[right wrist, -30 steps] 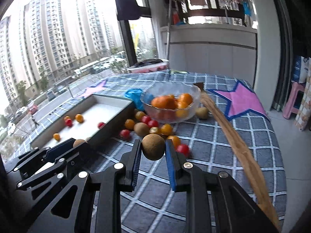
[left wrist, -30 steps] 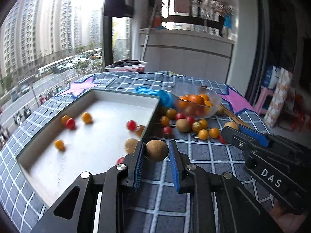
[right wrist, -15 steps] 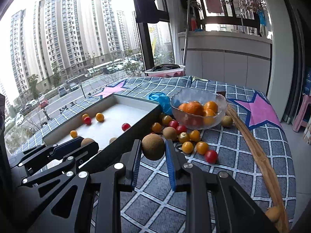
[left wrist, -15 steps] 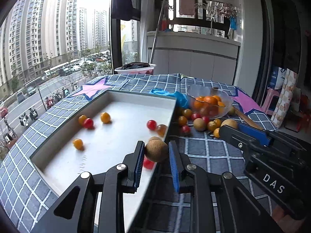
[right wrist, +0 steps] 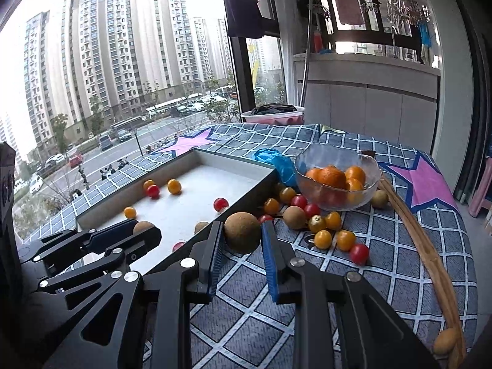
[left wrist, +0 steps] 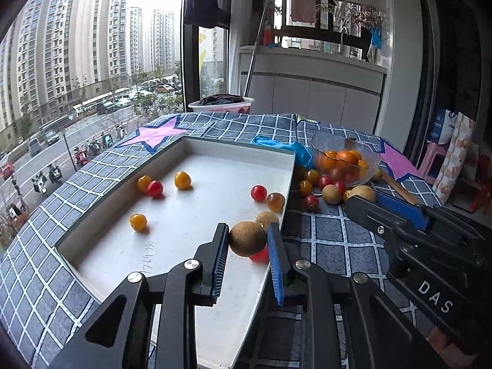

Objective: Organize fruits
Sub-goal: 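Carry the brown fruits in both tools over the white tray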

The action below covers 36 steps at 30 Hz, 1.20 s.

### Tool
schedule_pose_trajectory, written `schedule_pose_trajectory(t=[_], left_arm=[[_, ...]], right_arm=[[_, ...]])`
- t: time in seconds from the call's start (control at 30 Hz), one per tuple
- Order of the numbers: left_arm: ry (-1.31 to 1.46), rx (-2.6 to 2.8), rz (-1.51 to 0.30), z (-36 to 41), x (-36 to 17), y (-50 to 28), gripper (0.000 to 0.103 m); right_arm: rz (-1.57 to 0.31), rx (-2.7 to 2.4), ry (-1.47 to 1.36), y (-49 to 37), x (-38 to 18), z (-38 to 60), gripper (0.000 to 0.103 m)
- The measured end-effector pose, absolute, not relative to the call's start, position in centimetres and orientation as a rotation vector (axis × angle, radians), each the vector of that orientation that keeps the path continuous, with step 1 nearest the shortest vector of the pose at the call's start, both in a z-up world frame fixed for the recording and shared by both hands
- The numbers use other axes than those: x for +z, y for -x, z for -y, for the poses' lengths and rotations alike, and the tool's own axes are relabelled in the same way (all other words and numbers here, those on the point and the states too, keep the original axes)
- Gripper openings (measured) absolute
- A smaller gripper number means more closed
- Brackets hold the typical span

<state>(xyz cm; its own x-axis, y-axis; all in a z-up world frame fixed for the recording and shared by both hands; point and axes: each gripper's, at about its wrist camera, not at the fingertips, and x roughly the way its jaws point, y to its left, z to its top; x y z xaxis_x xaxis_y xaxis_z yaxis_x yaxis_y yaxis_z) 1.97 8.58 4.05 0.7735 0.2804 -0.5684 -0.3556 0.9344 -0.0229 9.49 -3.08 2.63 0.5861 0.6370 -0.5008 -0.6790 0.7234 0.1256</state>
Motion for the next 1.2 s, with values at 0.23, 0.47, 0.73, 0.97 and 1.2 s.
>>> schedule_pose_trajectory(t=[0.23, 0.47, 0.73, 0.97, 1.2], left_arm=[[0.140, 0.362, -0.593, -9.2, 4.1, -1.6, 0.027], [0.144, 0.390, -0.588, -10.6, 4.2, -0.8, 0.027], [0.164, 0.427, -0.596, -12.8, 4.0, 0.0, 0.027], [0.169, 0.433, -0.603, -13.9, 3.8, 0.2, 0.027], [0.151, 0.443, -0.625, -14.8, 3.6, 0.3, 0.027]], right_arm=[[-0.537, 0.791, 0.083, -9.0, 2.7, 2.2, 0.027], [-0.524, 0.815, 0.084, -8.3, 2.8, 1.3, 0.027], [-0.513, 0.841, 0.094, -7.7, 2.9, -0.1, 0.027], [-0.512, 0.867, 0.112, -6.9, 2.8, -1.5, 0.027], [-0.532, 0.884, 0.164, -6.4, 2.4, -3.4, 0.027]])
